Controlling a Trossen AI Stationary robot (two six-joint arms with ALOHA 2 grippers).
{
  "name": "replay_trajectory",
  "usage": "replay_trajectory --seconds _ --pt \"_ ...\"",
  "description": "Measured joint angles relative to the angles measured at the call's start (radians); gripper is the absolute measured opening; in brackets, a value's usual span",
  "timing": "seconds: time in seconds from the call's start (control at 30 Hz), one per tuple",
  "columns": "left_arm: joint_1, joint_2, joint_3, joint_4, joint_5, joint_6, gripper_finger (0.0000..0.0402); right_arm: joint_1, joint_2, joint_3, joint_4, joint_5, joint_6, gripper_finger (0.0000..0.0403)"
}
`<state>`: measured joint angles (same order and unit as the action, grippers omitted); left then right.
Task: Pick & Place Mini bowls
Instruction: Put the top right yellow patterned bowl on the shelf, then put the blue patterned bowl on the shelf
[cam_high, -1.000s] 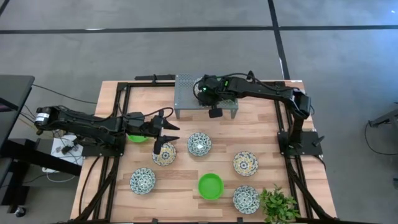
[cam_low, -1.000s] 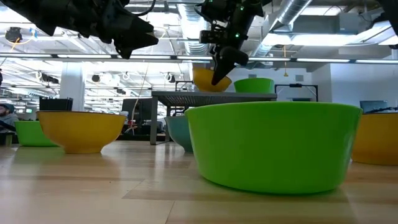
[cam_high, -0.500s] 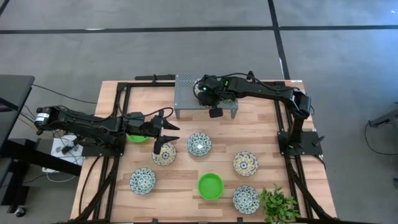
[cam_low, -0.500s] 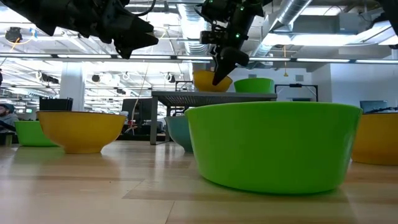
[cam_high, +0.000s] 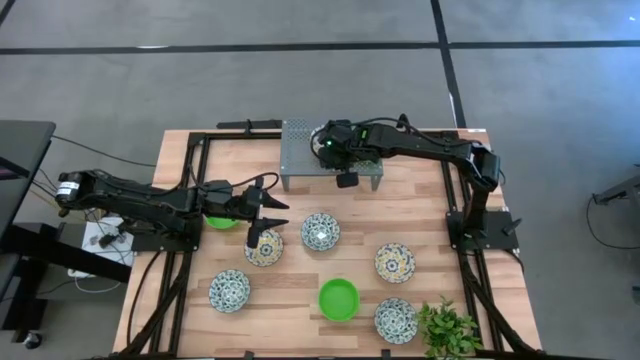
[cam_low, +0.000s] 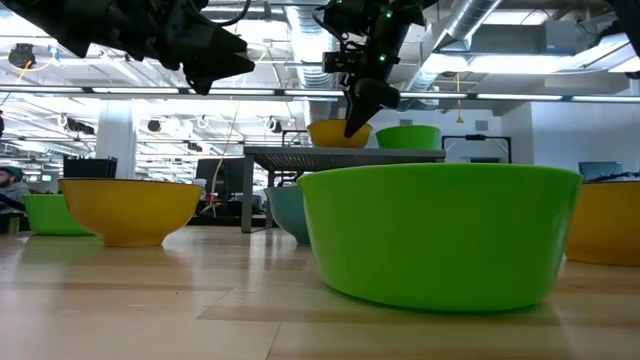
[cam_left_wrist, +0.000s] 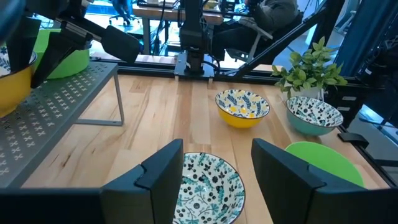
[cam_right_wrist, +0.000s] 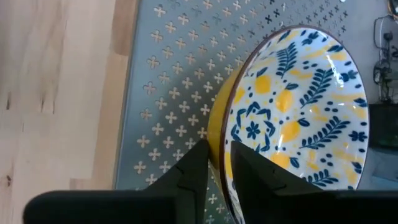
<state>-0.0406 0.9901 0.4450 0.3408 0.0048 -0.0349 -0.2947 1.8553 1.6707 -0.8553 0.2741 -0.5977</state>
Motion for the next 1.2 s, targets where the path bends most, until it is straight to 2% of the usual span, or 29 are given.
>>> replay_trajectory --seconds 0.27,0.4,0.57,0.87,1.07,1.2 --pt "0.0 0.0 0.0 0.0 0.0 0.0 0.0193 0.024 -0.004 0.0 -0.001 0.014 0.005 0.0068" --pt "0.0 0.0 0.0 0.0 0.0 0.0 0.0193 0.061 -0.015 0.0 -0.002 0.066 0.005 0.0068" --pt "0.0 0.0 0.0 0.0 0.0 0.0 0.0193 0.121 -0.045 0.0 0.0 0.071 0.014 0.0068" --pt "-0.023 0.0 0.0 0.006 -0.001 0.0 0.0193 0.22 -0.214 0.0 -0.062 0.103 0.191 0.0068" --pt "-0.095 0.0 0.0 0.009 -0.001 0.0 0.0189 0.31 -0.355 -0.017 -0.186 0.061 0.391 0.0068" --pt "-0.155 0.0 0.0 0.008 0.0 0.028 0.0179 0.393 -0.428 -0.147 -0.1 -0.049 0.445 0.0068"
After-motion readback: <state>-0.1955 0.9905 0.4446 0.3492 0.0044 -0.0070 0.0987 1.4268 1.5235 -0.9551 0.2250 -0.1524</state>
